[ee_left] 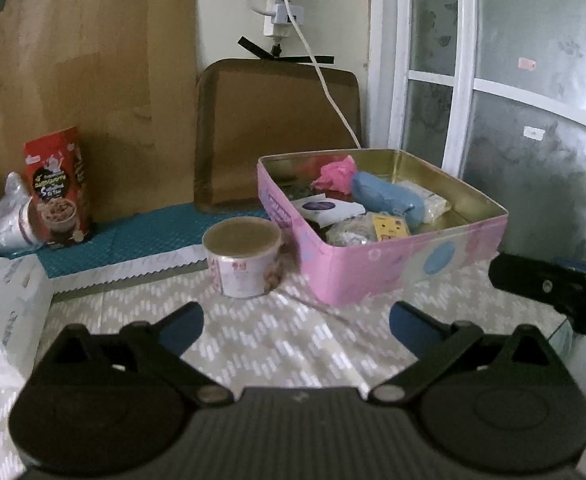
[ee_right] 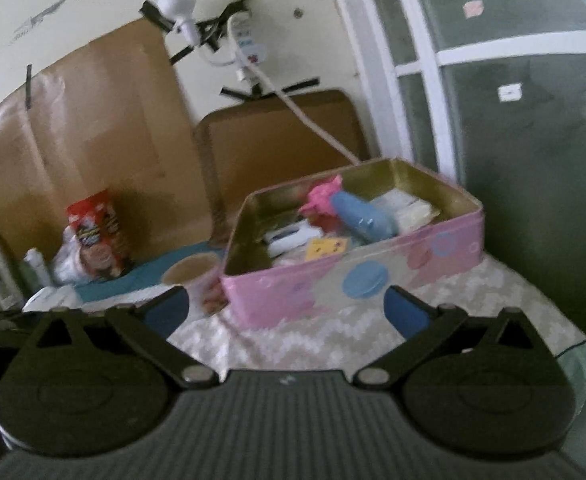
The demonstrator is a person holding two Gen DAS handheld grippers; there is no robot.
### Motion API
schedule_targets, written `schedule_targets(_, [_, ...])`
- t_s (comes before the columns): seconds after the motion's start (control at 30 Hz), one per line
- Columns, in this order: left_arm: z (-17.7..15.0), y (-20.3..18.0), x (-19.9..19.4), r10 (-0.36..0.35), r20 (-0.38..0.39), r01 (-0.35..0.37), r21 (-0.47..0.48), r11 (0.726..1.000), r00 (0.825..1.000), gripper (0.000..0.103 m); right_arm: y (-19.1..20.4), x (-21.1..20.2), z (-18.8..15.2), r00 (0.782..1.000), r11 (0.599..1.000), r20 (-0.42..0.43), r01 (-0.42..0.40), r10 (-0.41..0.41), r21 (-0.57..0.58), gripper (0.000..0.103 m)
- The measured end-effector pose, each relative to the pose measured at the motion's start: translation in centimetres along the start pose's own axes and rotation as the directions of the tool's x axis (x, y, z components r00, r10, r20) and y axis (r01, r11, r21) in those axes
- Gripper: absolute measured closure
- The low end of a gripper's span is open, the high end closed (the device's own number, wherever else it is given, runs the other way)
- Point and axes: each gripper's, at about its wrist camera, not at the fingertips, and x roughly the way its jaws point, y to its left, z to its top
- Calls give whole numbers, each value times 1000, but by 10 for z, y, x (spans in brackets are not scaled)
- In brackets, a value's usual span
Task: Organize soft objects
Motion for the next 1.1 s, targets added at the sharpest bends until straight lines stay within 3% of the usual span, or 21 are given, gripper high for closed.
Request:
schedule_targets(0.23, [-7,-1,-11,11,16,-11,-4,1000,1000,0,0,-7,-2,999,999,-50,-3,6,48,0])
schedule_targets(1.1, [-8,-6,-33,44,17,-43,-7,999,999,0,2,-18,-1,1000,1000,-27,7,-7,16,0])
